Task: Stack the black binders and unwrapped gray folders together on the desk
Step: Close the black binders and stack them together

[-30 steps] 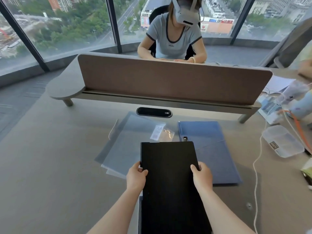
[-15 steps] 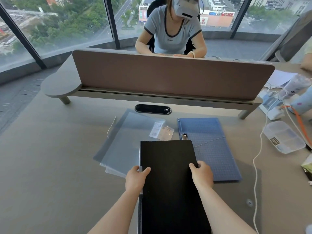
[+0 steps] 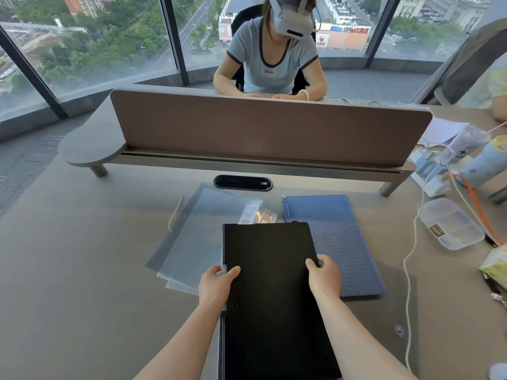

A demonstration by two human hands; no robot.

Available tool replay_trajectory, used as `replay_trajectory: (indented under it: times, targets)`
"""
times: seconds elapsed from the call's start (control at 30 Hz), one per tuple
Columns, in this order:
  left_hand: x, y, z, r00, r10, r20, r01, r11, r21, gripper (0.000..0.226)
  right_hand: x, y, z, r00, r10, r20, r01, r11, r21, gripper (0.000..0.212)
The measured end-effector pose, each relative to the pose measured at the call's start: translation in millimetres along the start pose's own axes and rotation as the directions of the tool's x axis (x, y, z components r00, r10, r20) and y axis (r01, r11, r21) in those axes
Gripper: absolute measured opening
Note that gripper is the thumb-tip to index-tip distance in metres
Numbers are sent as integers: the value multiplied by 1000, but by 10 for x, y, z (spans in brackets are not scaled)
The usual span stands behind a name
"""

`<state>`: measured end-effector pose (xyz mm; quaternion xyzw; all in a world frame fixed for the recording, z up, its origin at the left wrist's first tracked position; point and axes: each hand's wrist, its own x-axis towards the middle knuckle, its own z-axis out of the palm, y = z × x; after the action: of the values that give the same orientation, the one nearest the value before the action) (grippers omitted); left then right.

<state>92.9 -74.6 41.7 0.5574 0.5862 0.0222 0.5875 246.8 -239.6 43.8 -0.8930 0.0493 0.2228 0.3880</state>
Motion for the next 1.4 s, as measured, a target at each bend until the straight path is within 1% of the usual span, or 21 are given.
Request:
replay_trajectory:
  times: [0.13, 0.2, 0.27, 0.37, 0.4, 0.47, 0.57, 0.6, 0.7, 0.83, 0.97, 1.03, 1.1, 1.23, 1.3, 1.4]
  targets:
    - [33, 188, 88, 998, 61, 25, -61, 998, 1, 58, 83, -111, -130, 999, -34, 17, 34, 999, 27, 37]
    - [44, 302, 179, 995, 88, 50, -88, 996, -6, 54, 168, -165, -238, 999, -47, 21, 46, 999, 25, 40]
    - [35, 431, 293, 991, 105, 80, -104, 994, -17, 41, 282, -207, -362, 998, -58, 14, 58, 998, 23, 45]
    - [47, 573, 460, 983, 141, 114, -142, 990, 1, 15, 467, -259, -518, 997, -74, 2, 74, 997, 3, 43]
    - [64, 616, 534, 981, 148, 124, -149, 989, 4, 12, 555, -261, -564, 997, -82, -3, 82, 997, -10, 42]
    - [99, 681, 674, 977, 146, 156, -151, 988, 22, 21, 704, -276, -642, 997, -76, -16, 76, 997, -34, 42]
    - [282, 696, 926, 975, 135, 174, -146, 988, 50, 52, 948, -287, -747, 999, -39, -38, 36, 996, -81, 47]
    - [340, 700, 1000, 974, 128, 185, -140, 989, 54, 53, 1032, -275, -775, 998, -38, -44, 34, 994, -101, 48]
    - [334, 849, 1154, 966, 149, 211, -163, 985, 52, 24, 1258, -245, -863, 997, -47, -62, 39, 992, -118, 44]
    - [422, 972, 1357, 956, 167, 240, -197, 975, 103, 11, 1510, -206, -934, 996, -41, -78, 29, 989, -146, 38]
    - [538, 979, 1527, 953, 159, 258, -204, 966, 157, 13, 1696, -163, -951, 998, -13, -67, 2, 987, -162, 35]
    - [545, 986, 1582, 953, 160, 257, -207, 963, 170, 9, 1766, -141, -952, 998, 2, -59, -12, 985, -174, 32]
    - [570, 967, 1622, 956, 161, 245, -208, 961, 180, 7, 1811, -115, -943, 999, 16, -50, -25, 982, -185, 31]
    - [588, 963, 1664, 961, 170, 216, -216, 954, 206, 11, 1844, -82, -903, 998, 41, -42, -48, 980, -193, 29]
    - [587, 974, 1681, 960, 176, 217, -225, 948, 227, 14, 1843, -79, -887, 997, 66, -48, -74, 977, -199, 33]
    - [566, 987, 1687, 960, 168, 226, -223, 943, 246, 16, 1846, -77, -882, 992, 123, -40, -129, 950, -284, 44]
